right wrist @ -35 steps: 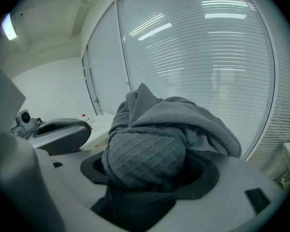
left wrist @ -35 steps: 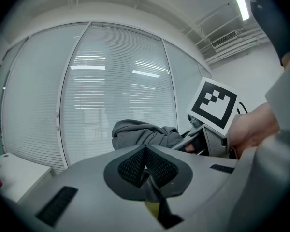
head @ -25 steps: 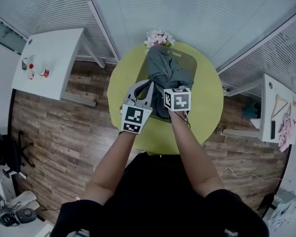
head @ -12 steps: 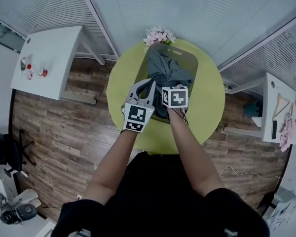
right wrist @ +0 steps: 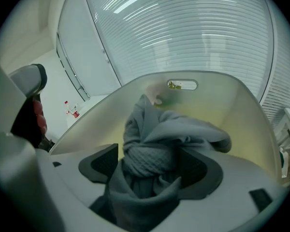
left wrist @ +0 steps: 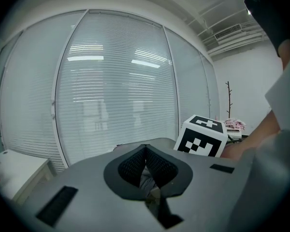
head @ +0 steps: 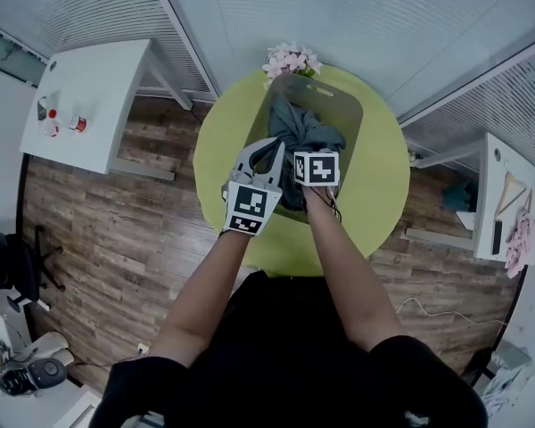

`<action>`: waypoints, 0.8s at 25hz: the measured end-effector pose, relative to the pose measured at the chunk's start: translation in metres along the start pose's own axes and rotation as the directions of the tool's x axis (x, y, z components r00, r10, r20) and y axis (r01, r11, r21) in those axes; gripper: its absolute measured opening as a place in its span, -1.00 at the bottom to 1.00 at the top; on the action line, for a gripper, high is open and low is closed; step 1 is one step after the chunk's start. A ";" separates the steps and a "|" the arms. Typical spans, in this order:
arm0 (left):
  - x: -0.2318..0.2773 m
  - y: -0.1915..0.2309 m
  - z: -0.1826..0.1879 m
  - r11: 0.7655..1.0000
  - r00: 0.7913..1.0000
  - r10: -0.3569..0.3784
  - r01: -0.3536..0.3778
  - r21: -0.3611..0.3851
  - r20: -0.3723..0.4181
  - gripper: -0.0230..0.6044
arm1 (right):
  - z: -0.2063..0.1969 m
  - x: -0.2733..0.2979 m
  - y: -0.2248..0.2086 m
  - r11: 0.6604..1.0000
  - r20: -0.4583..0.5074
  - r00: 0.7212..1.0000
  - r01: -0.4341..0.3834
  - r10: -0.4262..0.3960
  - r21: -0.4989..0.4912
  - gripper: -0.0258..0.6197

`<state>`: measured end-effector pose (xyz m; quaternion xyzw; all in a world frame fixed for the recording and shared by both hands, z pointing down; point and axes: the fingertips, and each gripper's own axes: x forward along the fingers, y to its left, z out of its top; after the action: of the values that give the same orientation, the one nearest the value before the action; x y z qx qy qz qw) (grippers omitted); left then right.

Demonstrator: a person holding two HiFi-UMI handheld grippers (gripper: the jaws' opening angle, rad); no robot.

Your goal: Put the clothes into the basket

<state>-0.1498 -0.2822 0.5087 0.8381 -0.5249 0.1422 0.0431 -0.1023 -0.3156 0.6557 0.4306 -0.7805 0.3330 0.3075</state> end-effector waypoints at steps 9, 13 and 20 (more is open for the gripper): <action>0.002 0.001 0.001 1.000 1.000 0.016 -0.016 -0.013 -0.001 -0.90 | 0.022 -0.011 0.001 0.999 0.067 0.997 -0.044 0.045 -0.013 0.23; -0.001 -0.001 0.006 1.000 1.000 0.017 -0.017 -0.011 0.007 -0.90 | 0.042 -0.033 0.011 0.994 0.150 0.983 -0.100 0.106 -0.047 0.23; -0.018 -0.008 0.025 1.000 0.999 0.007 -0.006 -0.011 0.048 -0.90 | 0.072 -0.098 0.026 0.972 0.306 0.932 -0.145 0.197 -0.184 0.23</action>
<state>-0.1450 -0.2689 0.4803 0.8393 -0.5292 0.1192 0.0345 -0.0956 -0.3160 0.5318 0.3836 -0.8786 0.2210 0.1790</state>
